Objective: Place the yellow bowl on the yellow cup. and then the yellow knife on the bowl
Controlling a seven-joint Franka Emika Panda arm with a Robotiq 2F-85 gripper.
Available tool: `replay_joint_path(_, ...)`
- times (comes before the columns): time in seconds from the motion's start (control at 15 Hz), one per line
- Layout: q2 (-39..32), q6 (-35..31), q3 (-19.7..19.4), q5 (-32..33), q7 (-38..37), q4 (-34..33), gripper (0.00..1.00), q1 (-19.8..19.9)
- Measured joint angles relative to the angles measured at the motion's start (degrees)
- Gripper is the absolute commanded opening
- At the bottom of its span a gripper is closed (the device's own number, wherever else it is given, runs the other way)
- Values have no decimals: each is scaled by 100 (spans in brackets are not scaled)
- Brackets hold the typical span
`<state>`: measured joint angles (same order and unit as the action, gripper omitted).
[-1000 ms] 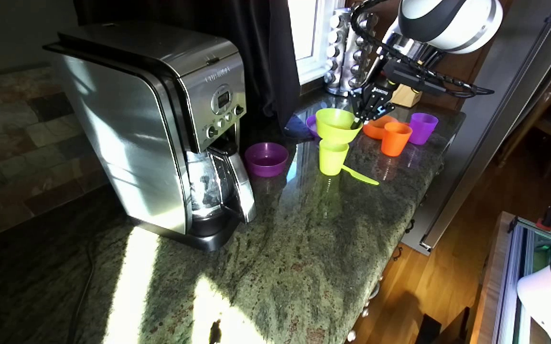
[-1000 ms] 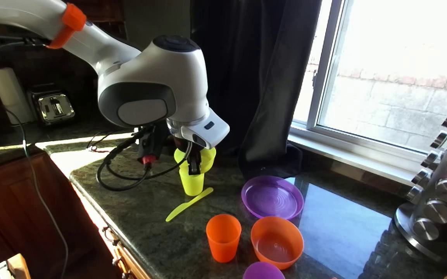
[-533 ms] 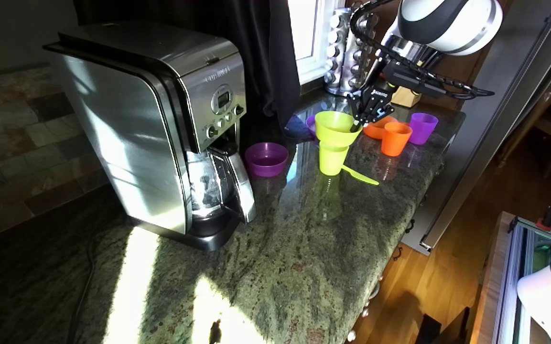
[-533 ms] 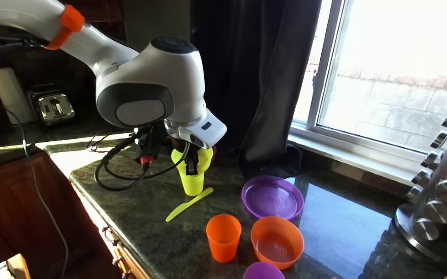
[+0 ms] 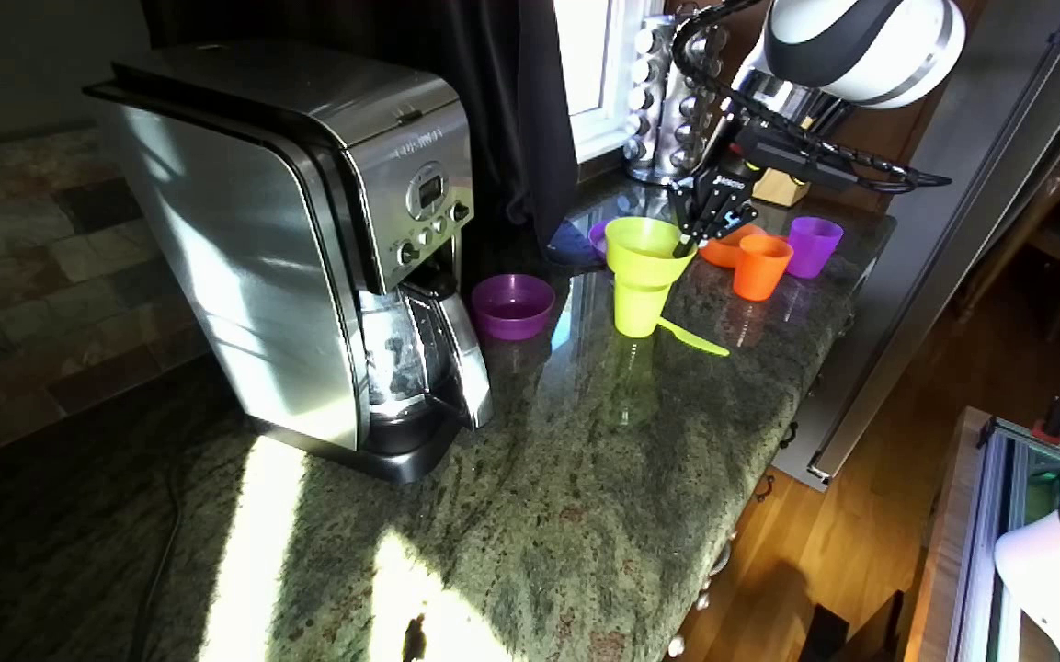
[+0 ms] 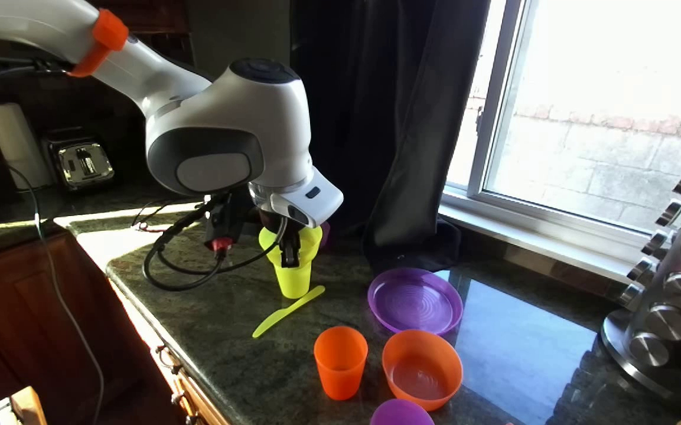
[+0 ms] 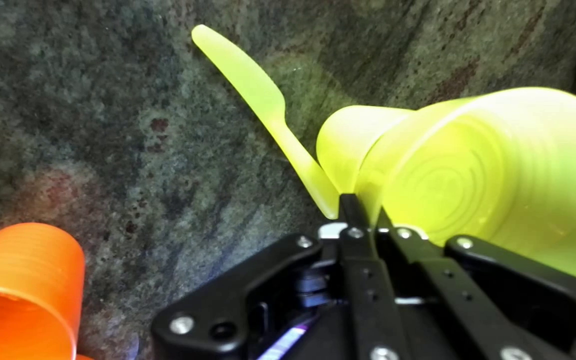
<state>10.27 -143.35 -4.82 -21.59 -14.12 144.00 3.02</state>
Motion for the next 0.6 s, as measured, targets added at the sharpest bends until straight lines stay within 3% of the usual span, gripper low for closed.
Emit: replay_joint_path(0.6, -38, 1, 24, 0, -3, 2, 1, -8)
